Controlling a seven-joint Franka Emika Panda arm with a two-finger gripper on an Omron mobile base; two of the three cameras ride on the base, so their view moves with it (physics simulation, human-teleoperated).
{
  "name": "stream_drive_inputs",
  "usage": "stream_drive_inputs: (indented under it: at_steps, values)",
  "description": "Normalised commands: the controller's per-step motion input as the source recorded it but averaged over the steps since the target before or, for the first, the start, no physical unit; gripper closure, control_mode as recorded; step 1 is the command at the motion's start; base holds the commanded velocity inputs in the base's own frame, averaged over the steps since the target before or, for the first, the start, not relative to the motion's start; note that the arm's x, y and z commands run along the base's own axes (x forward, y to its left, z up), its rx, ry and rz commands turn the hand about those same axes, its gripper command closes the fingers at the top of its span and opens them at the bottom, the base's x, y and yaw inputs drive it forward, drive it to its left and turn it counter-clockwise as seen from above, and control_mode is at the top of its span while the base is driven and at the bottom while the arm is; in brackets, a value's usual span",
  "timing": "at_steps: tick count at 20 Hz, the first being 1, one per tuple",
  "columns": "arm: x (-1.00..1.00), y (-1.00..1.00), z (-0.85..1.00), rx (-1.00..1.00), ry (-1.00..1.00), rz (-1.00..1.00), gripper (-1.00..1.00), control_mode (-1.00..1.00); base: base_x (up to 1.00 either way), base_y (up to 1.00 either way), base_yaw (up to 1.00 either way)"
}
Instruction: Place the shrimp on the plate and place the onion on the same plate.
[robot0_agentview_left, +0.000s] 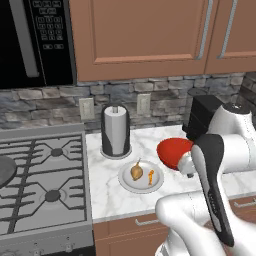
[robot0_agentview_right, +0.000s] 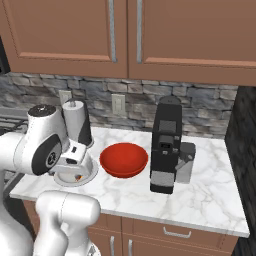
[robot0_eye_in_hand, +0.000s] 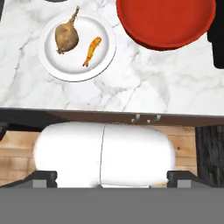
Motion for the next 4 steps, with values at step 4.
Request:
stream_drive_inputs:
  at_steps: [4]
  values:
    - [-0.4,-0.04,0.63,0.0,-0.04,0.0,-1.0,-1.0,0.0,0.0,0.0]
